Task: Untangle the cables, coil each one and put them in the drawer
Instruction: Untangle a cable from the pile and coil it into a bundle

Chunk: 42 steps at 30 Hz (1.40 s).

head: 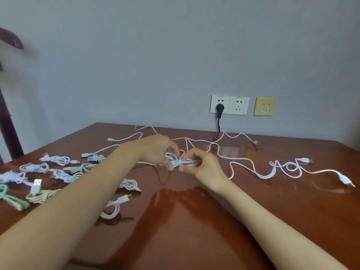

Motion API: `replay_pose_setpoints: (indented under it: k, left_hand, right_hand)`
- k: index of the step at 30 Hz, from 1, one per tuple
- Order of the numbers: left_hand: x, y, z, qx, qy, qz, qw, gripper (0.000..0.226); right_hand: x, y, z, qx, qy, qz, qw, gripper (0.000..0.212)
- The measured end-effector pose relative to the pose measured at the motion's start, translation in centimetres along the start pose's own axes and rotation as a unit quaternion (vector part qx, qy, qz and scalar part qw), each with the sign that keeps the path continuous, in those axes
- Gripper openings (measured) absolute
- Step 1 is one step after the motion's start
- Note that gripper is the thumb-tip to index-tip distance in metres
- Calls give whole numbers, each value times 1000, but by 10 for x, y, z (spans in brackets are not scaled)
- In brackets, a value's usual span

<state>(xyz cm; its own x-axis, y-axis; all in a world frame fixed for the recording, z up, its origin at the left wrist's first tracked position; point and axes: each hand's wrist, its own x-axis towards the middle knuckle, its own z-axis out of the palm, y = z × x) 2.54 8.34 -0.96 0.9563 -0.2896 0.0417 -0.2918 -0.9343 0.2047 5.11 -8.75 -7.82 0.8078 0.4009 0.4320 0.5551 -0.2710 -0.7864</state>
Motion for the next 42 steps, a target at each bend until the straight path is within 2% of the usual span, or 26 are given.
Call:
replay_pose_setpoints:
  k: [10, 12, 15, 20, 23, 25, 29, 35, 40, 42]
  left_hand:
    - [-42, -68, -8, -21, -15, -92, 995, 39]
    - [-45, -83, -5, -12, -20, -96, 995, 34]
    - [-48, -100, 3, -34, -9, -95, 995, 23]
    - [-46, -112, 14, -15, -4, -102, 995, 41]
    - [-44, -115, 16, -6, 13, -111, 994, 48]
    - [-43, -117, 17, -6, 19, -119, 993, 49]
    - [-40, -122, 18, -24, 21, -133, 991, 49]
    - [-38, -111, 13, -49, 27, -145, 988, 45]
    - [-34, -106, 12, -51, 50, -172, 982, 51]
    - [-30, -99, 11, -61, 62, -175, 981, 51]
  right_hand:
    - [21, -28, 62, -44, -114, -17, 992, 21]
    - [27, -29, 69, -30, -140, 18, 990, 23]
    - [36, -27, 74, 1, -132, 83, 988, 39]
    - [45, -18, 81, -63, -137, 114, 982, 51]
    - [47, -18, 84, -133, -143, 83, 977, 49]
    - [50, -15, 85, -231, -158, 43, 959, 44]
    - [55, -11, 83, -434, -164, 13, 886, 34]
    - [55, -12, 70, -536, -138, 74, 830, 32]
    - [53, -10, 57, -614, -164, 64, 770, 39]
    - [53, -9, 50, -629, -161, 72, 757, 38]
